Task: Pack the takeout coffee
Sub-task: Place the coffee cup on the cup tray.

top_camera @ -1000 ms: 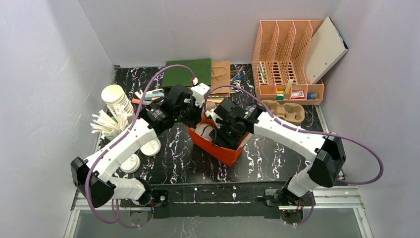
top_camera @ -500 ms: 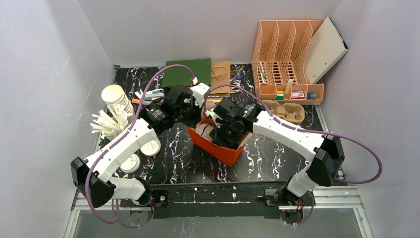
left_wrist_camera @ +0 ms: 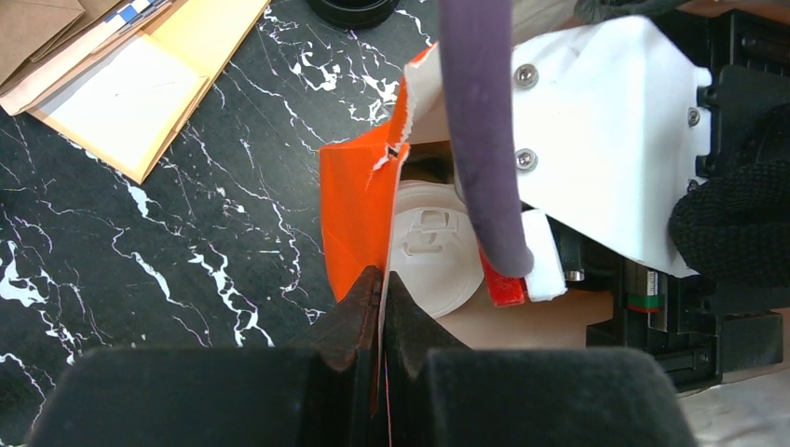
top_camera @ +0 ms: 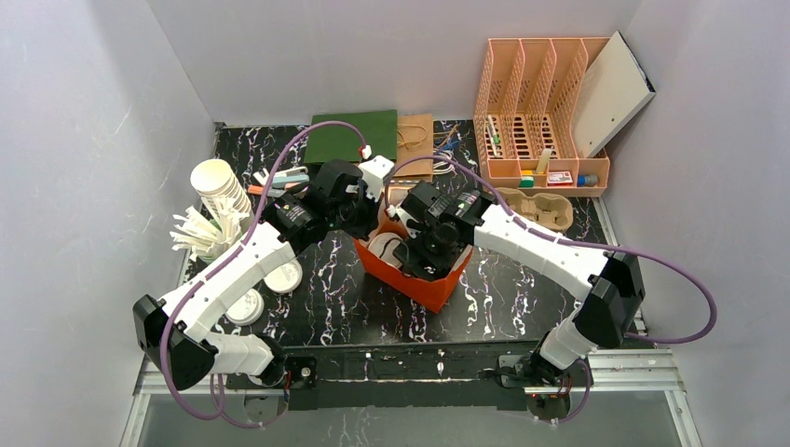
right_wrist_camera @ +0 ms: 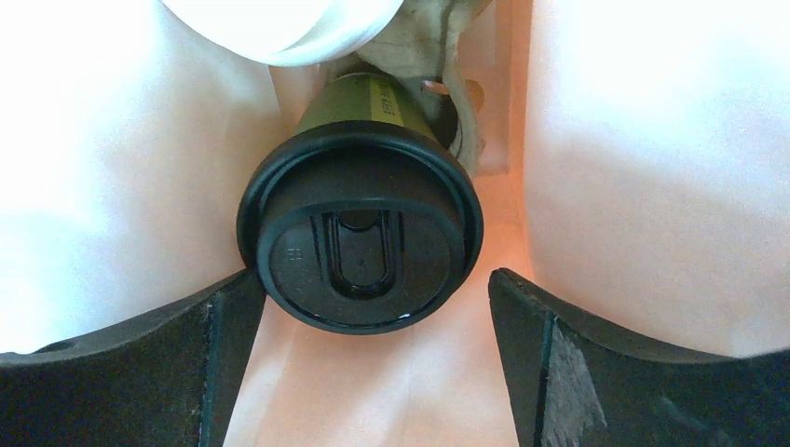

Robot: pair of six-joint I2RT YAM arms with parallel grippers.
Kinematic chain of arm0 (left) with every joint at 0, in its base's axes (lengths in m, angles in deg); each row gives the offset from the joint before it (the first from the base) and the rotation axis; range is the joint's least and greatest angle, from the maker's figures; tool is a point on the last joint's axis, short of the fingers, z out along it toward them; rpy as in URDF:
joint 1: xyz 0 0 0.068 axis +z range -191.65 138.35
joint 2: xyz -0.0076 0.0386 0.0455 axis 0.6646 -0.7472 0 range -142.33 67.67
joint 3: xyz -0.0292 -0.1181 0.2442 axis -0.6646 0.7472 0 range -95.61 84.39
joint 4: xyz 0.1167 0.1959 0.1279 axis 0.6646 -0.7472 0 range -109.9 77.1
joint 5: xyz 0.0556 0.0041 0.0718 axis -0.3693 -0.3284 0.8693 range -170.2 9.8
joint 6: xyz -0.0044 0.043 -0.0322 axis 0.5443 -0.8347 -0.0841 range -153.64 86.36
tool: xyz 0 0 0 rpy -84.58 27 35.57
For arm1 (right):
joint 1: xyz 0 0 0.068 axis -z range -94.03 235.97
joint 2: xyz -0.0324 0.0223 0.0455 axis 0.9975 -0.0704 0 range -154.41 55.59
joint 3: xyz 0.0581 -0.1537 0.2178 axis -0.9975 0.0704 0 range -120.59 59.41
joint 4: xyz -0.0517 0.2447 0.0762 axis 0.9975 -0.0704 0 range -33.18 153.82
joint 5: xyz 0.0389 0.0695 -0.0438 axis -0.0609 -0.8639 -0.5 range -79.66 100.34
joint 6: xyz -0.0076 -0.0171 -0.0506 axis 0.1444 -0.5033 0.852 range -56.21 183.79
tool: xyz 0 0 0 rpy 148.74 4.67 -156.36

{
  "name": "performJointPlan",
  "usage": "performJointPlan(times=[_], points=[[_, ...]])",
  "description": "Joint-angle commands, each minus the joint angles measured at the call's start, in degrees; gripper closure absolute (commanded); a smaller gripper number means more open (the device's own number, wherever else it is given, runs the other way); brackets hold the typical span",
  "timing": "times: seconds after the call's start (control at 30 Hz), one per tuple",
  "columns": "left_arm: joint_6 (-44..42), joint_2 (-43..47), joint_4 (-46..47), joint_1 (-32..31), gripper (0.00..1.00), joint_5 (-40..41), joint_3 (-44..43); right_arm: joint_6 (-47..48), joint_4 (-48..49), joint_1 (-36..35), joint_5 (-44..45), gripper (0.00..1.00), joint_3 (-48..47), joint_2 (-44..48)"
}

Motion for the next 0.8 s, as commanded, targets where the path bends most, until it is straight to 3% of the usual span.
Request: performJointPlan(times=[0.0,0.77], points=[[0.08,0.11,-1.0,-0.37,1.0,0.11,-1.05,0.13,-1.74,0.52,1.18,0.02,-4.8,0.03],[-0.4,-2.69,-0.87,-0.34,1.0,1.34,-2.63,4.2,-2.96,0.54,-1.81,0.03,-18.04,-0.08]])
